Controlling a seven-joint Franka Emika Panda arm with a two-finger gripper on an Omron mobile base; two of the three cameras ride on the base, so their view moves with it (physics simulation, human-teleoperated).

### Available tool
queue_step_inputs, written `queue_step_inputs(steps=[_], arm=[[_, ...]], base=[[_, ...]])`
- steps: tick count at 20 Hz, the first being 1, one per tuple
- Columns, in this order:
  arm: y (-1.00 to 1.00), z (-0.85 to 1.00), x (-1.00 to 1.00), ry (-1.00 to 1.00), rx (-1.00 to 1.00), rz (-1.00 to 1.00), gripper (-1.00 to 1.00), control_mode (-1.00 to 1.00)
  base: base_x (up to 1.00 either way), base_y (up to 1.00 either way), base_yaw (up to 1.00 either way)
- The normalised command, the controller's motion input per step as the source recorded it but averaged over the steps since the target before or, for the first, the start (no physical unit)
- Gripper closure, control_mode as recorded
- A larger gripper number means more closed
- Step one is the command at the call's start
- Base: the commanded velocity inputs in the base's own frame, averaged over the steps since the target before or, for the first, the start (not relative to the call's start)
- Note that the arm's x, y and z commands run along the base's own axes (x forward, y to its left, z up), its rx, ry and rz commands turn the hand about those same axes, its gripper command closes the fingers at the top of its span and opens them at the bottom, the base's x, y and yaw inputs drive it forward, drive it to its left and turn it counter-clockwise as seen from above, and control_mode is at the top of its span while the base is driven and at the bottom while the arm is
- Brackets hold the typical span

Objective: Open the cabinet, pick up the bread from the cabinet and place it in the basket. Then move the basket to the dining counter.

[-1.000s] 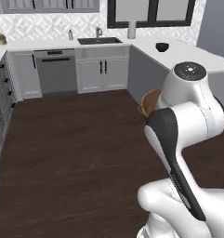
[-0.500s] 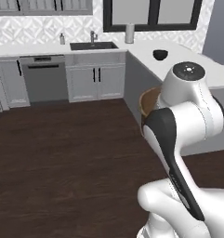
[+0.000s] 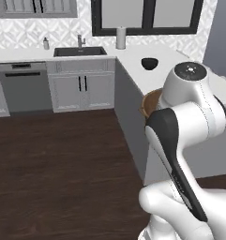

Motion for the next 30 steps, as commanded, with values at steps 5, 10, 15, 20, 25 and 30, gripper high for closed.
queue_step_inputs(steps=[5,10,15,20,25,30], arm=[[0.00,0.00,0.00,0.00,0.00,0.00,1.00,1.00],[0.00,0.00,0.00,0.00,0.00,0.00,1.00,1.00],[0.00,0.00,0.00,0.00,0.00,0.00,1.00,1.00],[0.00,0.00,0.00,0.00,0.00,0.00,1.00,1.00],[0.00,0.00,0.00,0.00,0.00,0.00,1.00,1.00],[0.00,0.00,0.00,0.00,0.00,0.00,1.00,1.00]], base=[[0.53,-1.00,0.00],[0.60,-0.96,0.00],[0.70,-0.83,0.00],[0.62,-0.73,0.00],[0.60,-0.69,0.00],[0.55,-0.57,0.00]])
